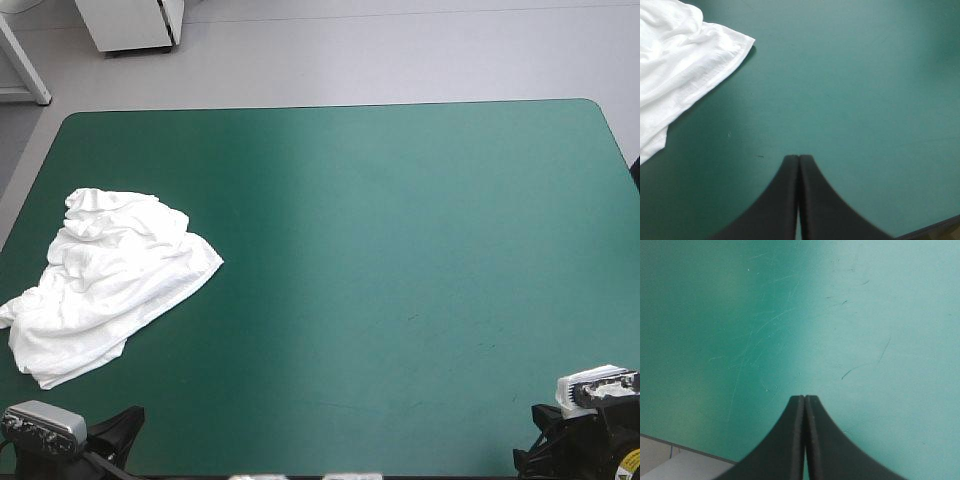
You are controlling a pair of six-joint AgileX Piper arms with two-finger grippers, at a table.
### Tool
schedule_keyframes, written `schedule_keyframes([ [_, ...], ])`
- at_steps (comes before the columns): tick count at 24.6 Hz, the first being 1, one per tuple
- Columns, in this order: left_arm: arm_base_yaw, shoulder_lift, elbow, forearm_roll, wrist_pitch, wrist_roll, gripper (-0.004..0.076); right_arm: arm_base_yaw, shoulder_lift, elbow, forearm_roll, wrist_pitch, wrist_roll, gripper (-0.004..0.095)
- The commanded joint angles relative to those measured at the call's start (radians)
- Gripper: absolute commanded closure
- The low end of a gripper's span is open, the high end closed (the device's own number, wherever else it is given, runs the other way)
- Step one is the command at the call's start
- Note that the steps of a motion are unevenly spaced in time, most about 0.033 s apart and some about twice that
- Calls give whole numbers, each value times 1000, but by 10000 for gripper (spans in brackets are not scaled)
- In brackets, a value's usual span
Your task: Fold the cloth
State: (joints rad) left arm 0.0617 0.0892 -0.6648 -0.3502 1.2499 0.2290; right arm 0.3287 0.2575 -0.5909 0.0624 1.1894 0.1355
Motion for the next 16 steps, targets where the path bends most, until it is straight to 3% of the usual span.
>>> schedule_keyframes([
  [1, 2, 20, -18, -28, 38, -9, 734, -7, 13, -21, 2, -55, 0, 925],
  [8, 2, 20, -18, -20, 38, -14, 734, -7, 13, -21, 2, -55, 0, 925],
  [16, 2, 33, -69, 126, -31, -155, 734, -7, 23, -78, -6, -63, 94, 925],
])
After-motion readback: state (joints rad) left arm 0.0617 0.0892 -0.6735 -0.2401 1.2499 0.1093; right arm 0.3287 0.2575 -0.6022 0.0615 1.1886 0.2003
